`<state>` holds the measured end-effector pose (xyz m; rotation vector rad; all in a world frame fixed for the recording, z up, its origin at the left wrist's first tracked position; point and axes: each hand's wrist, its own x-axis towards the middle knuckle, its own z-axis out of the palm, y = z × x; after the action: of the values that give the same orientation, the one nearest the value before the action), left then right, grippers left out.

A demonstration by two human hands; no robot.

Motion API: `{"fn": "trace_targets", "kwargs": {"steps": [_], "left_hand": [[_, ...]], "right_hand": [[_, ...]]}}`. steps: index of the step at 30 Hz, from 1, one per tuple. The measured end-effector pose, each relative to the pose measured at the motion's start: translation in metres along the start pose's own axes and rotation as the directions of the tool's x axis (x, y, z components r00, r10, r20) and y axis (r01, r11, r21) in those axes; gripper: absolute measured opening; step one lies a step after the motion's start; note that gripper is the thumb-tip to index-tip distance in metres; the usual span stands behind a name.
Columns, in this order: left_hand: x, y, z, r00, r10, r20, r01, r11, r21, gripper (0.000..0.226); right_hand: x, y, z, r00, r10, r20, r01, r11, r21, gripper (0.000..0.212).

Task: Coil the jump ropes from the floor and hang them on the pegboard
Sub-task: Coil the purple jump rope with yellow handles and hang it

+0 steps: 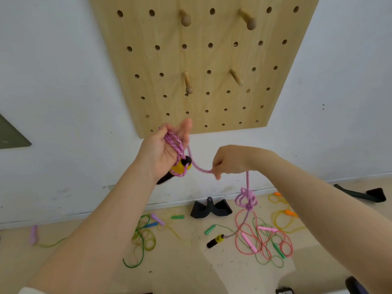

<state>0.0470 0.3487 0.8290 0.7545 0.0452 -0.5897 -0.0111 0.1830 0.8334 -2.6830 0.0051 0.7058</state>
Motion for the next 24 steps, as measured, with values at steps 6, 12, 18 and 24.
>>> {"fn": "trace_targets", "kwargs": {"steps": [6,12,18,24], "left_hand": [[0.007,-0.027,0.003,1.0,0.026,0.017,-0.029,0.984,0.178,0.042],[-0.009,-0.045,0.002,0.969,-0.192,0.156,0.087,0.854,0.513,0.035],[-0.006,-0.012,-0.011,0.686,-0.392,0.613,0.373,0.913,0.167,0.04],[-0.006,0.002,0.001,0.945,0.112,0.306,-0.022,0.958,-0.285,0.029]], "right_hand": [[-0.011,-0.028,-0.013,0.971,-0.239,-0.013,0.24,0.971,0.008,0.022],[-0.012,-0.019,-0.038,0.899,-0.279,-0.336,0.302,0.953,0.015,0.019],[0.007,0.029,-0.01,0.867,-0.044,-0.497,0.38,0.705,0.599,0.025],[0.017,0.038,0.037,0.984,-0.16,-0.079,0.175,0.775,0.607,0.029]]}}
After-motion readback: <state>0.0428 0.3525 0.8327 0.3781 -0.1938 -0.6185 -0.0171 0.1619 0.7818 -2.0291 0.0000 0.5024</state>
